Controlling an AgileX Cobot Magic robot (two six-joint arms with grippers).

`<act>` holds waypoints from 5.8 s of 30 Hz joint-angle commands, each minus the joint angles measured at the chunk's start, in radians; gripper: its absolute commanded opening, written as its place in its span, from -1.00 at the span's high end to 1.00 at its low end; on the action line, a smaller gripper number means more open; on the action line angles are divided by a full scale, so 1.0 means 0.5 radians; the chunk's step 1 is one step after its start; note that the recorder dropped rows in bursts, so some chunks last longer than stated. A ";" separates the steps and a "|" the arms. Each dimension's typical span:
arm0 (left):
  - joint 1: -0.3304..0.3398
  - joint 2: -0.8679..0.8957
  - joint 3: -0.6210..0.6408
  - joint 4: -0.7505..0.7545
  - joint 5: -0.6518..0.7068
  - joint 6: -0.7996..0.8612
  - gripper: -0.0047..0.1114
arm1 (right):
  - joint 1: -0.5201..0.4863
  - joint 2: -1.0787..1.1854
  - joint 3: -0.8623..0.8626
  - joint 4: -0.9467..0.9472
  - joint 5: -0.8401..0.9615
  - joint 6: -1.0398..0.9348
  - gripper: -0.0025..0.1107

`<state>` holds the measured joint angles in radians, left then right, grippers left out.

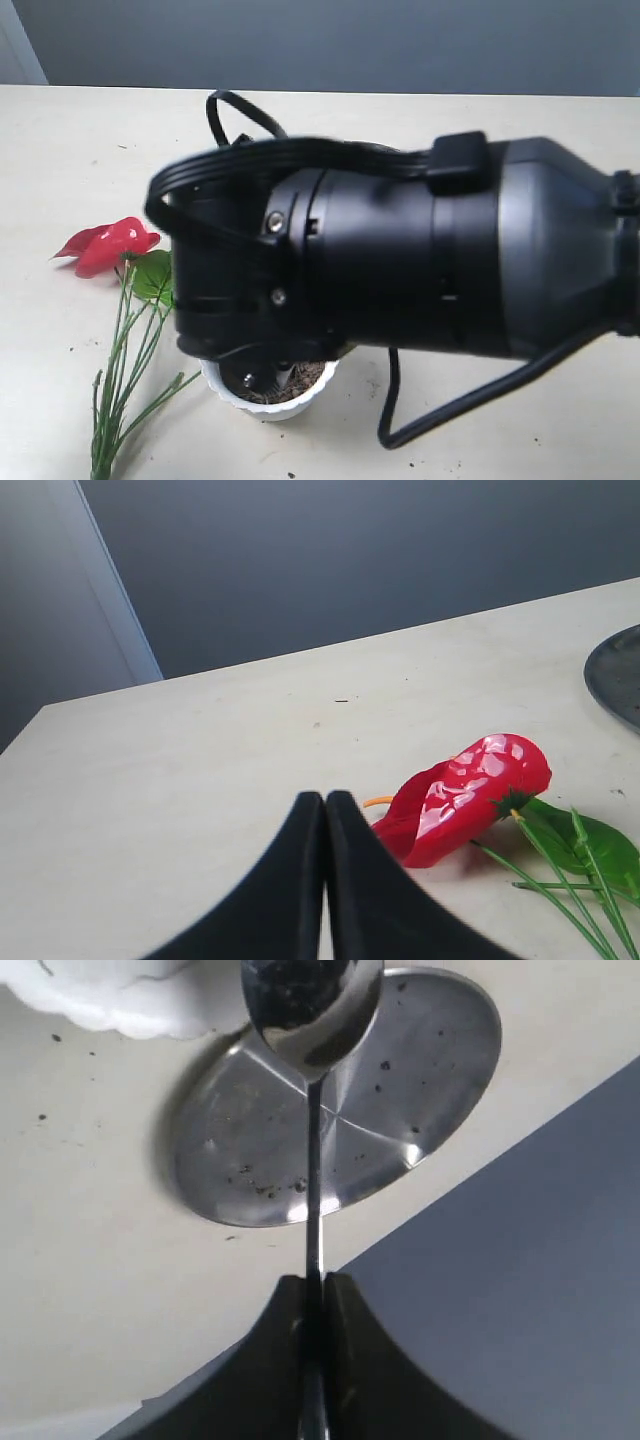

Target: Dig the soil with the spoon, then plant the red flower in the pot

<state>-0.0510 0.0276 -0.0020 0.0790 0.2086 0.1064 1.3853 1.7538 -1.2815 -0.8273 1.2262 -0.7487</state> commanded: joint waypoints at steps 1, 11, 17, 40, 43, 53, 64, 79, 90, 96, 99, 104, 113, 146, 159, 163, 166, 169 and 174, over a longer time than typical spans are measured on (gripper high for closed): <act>-0.003 -0.008 0.004 -0.017 -0.012 -0.010 0.91 | 0.002 0.036 0.003 0.004 -0.010 -0.025 0.97; -0.003 -0.008 0.004 -0.017 -0.012 -0.010 0.91 | 0.002 0.036 0.003 0.301 -0.010 -0.135 0.97; -0.003 -0.008 0.004 -0.017 -0.012 -0.010 0.91 | 0.002 0.152 0.003 0.291 -0.010 -0.131 0.97; -0.003 -0.008 0.004 -0.017 -0.016 -0.010 0.91 | 0.002 -0.002 0.044 0.069 -0.010 -0.083 0.97; -0.003 -0.008 0.004 -0.017 -0.016 -0.010 0.91 | 0.002 0.018 0.147 0.013 -0.010 -0.083 0.97; -0.003 -0.008 0.004 -0.017 -0.016 -0.010 0.91 | 0.002 0.068 0.219 -0.170 -0.028 -0.003 0.97; -0.003 -0.008 0.004 -0.017 -0.012 -0.010 0.91 | -0.002 -0.057 0.219 -0.393 -0.010 0.082 0.97; -0.003 -0.008 0.004 -0.017 -0.012 -0.010 0.91 | 0.001 0.134 0.219 -0.152 -0.074 -0.125 0.97; -0.003 -0.008 0.004 -0.017 -0.012 -0.010 0.91 | 0.001 0.151 0.219 -0.079 -0.235 -0.125 0.97; -0.003 -0.008 0.004 -0.017 -0.016 -0.010 0.91 | 0.001 0.151 0.219 -0.071 -0.328 -0.125 0.97; -0.003 -0.008 0.004 -0.017 -0.016 -0.010 0.91 | 0.001 0.151 0.215 -0.076 -0.338 -0.125 0.97; -0.003 -0.008 0.004 -0.017 -0.016 -0.010 0.91 | 0.001 0.139 0.215 -0.148 -0.338 -0.100 0.97; -0.003 -0.008 0.004 -0.017 -0.016 -0.010 0.91 | 0.001 0.084 0.215 -0.223 -0.337 -0.071 0.97; -0.003 -0.008 0.004 -0.017 -0.016 -0.010 0.91 | 0.001 -0.008 0.215 -0.473 -0.231 0.198 0.97; -0.003 -0.008 0.004 -0.017 -0.016 -0.010 0.91 | -0.019 -0.184 0.215 -0.104 -0.155 0.773 0.97; -0.003 -0.008 0.004 -0.017 -0.016 -0.010 0.91 | -0.189 -0.206 0.215 0.001 -0.203 1.438 0.97; -0.003 -0.008 0.004 -0.017 -0.016 -0.010 0.91 | -0.436 -0.206 0.215 0.051 -0.408 1.778 0.97; -0.003 -0.008 0.004 -0.017 -0.016 -0.010 0.91 | -0.898 -0.175 0.215 0.587 -1.164 1.785 0.97; -0.003 -0.008 0.004 -0.017 -0.016 -0.010 0.91 | -1.361 0.129 0.007 1.176 -1.349 1.648 0.97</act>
<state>-0.0510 0.0276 -0.0020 0.0790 0.2086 0.1064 0.7660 1.7615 -1.2341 -0.3453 0.5796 0.1212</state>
